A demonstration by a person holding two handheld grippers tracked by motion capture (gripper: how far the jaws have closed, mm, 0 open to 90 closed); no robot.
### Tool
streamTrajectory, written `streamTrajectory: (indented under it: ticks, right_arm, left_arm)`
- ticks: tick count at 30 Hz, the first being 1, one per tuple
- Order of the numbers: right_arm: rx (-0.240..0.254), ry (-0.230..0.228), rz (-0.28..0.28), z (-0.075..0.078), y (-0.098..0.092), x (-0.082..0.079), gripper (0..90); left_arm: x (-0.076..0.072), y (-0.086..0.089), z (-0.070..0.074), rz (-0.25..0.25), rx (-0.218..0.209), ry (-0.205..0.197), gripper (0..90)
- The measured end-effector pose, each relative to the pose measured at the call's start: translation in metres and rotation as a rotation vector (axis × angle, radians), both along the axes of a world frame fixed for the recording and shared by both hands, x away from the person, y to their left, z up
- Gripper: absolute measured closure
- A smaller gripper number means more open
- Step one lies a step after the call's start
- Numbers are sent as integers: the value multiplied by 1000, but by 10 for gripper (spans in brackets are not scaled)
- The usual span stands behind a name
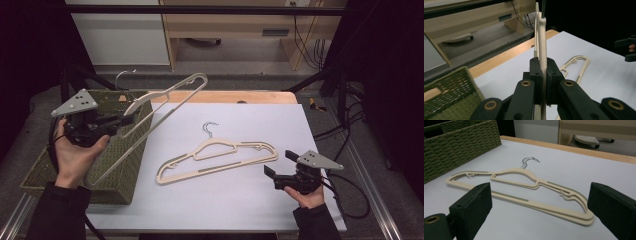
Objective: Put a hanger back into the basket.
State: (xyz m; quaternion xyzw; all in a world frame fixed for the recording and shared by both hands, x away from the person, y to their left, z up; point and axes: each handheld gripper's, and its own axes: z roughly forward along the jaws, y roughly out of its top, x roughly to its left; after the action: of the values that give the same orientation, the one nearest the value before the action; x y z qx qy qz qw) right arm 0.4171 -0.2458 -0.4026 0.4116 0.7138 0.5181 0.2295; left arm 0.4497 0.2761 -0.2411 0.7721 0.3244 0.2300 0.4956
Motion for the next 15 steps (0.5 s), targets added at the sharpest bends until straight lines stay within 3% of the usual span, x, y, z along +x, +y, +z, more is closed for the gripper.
streamTrajectory:
  ticks: [15]
  right_arm:
    - [2,0,-14,1,-6,-1,49]
  left_arm:
    - [19,64,-13,85,51,5,858]
